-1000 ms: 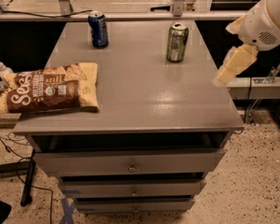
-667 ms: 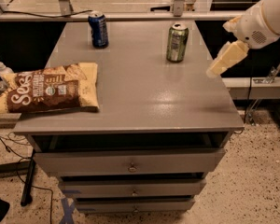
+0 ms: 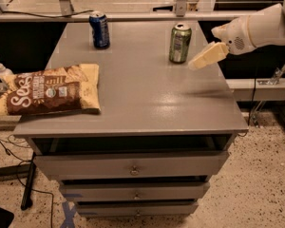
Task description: Pick green can
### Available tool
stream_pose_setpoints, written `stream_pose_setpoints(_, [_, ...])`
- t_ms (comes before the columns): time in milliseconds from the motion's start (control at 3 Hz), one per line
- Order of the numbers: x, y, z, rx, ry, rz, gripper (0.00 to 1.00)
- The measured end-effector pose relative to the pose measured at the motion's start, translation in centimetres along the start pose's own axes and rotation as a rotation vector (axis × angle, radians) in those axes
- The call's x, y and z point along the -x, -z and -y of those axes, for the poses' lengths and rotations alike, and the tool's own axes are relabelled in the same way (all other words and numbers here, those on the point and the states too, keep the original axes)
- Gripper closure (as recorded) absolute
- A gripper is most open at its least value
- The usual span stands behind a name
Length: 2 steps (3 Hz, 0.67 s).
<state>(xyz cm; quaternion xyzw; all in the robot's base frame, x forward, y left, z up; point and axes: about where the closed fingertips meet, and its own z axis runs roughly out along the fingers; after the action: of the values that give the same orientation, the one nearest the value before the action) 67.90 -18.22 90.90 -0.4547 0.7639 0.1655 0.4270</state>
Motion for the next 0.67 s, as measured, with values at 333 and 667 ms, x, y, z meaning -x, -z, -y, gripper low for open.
stream_pose_setpoints(333, [-0.06, 0.00, -0.03, 0.001, 0.000, -0.002, 0.00])
stream_pose_setpoints(667, [0.24, -0.81, 0.87, -0.032, -0.014, 0.034, 0.00])
